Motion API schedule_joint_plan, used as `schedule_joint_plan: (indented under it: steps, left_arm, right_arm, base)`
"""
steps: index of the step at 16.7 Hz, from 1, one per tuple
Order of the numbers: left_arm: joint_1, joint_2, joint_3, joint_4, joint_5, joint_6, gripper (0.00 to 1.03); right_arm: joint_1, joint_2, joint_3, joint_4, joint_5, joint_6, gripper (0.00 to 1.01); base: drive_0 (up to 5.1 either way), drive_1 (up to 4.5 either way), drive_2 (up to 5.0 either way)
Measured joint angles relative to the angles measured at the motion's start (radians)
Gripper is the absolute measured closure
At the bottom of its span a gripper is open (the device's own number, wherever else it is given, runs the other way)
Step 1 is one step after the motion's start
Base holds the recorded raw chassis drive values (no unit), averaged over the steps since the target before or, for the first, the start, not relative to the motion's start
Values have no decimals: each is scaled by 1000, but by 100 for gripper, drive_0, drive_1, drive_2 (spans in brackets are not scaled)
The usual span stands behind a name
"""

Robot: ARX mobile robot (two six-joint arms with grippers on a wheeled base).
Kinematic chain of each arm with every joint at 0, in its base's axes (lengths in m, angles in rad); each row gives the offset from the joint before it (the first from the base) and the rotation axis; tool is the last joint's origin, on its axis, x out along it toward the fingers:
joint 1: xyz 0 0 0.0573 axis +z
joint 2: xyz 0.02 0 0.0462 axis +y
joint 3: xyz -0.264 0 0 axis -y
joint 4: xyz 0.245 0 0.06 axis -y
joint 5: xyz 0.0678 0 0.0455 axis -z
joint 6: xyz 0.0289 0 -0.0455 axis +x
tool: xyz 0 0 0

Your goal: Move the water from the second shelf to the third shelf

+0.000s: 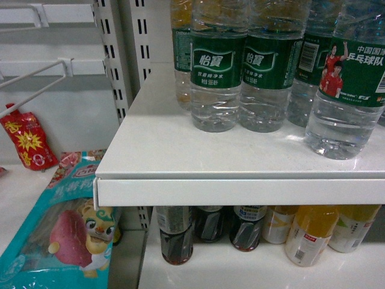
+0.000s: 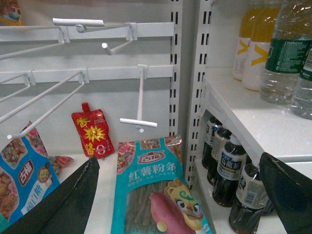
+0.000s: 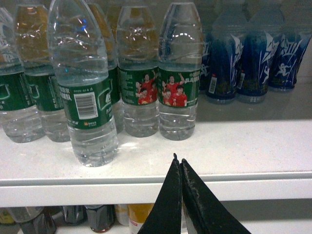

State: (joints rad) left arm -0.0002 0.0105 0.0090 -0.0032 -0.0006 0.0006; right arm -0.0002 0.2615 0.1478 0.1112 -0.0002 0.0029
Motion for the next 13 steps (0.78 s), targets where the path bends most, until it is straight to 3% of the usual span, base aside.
schedule_joint_plan:
  steps: [3,5,13]
  left_arm:
    - [0,0,0,0,0,0,5]
    - [0,0,0,0,0,0,5]
    - [0,0,0,1,2,0,5]
  right_arm:
    - [0,-55,-45,-3,0,0,99]
    - [0,-180,-75,-130,0,0,99]
    - [0,-251,-135,-119,0,0,99]
  base:
    - [0,0,0]
    - [0,0,0]
    - [0,0,0]
